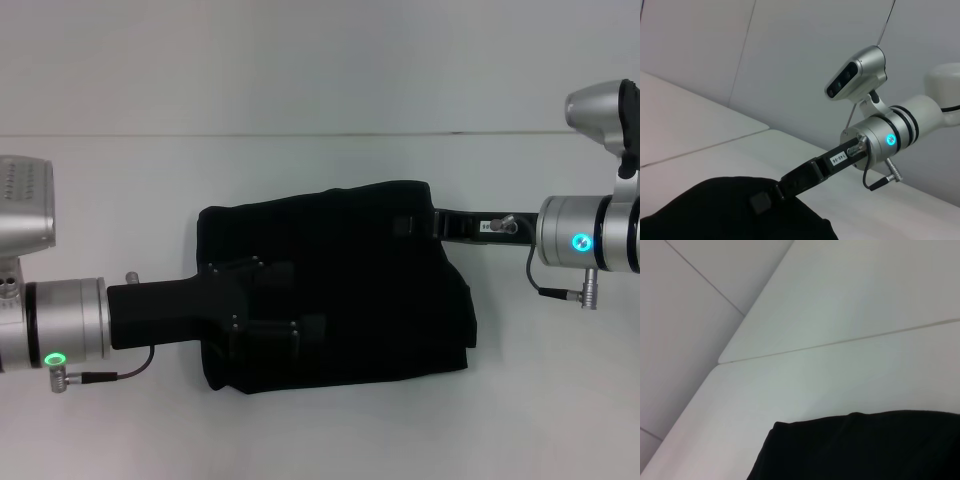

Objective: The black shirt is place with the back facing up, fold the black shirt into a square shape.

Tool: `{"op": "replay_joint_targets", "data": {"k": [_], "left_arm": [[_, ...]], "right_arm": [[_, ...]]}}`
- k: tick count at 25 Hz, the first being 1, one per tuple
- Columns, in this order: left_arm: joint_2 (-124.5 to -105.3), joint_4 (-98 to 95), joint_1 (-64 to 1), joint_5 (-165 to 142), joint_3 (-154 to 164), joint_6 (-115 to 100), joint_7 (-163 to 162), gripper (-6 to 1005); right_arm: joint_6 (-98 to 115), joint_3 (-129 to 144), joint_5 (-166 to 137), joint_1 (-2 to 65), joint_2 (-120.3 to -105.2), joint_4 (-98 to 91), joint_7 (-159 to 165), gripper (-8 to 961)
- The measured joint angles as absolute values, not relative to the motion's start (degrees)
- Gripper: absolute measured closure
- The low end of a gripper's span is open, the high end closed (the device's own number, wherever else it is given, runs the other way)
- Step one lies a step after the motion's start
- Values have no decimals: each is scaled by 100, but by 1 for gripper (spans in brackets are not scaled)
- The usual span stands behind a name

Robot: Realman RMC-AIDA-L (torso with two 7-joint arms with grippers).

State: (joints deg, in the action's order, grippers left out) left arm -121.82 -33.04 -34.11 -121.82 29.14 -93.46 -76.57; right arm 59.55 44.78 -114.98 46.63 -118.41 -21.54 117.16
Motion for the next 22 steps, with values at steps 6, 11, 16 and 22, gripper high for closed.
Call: {"op": "replay_joint_targets", "data": {"k": [6, 11, 16, 22], "left_arm": [[-12182, -3304, -3419, -12182, 2935, -9330, -7760, 51], [-12182, -3299, -3425, -12177, 2920, -9276, -7835, 51], [-12177, -3296, -3483, -12128, 2892, -8770, -8270, 50], [-12169, -3295, -3669, -12009, 2875, -7584, -9247, 50]], "right_arm": [[5845, 4500, -11527, 4658, -11796, -2134, 11716, 878], [5625, 4513, -11554, 4646, -11825, -2008, 11718, 879], [5535, 4521, -11604, 4471, -11844, -2020, 11655, 845], [5420, 4353, -11550, 3999, -11776, -2333, 11507, 661]]}}
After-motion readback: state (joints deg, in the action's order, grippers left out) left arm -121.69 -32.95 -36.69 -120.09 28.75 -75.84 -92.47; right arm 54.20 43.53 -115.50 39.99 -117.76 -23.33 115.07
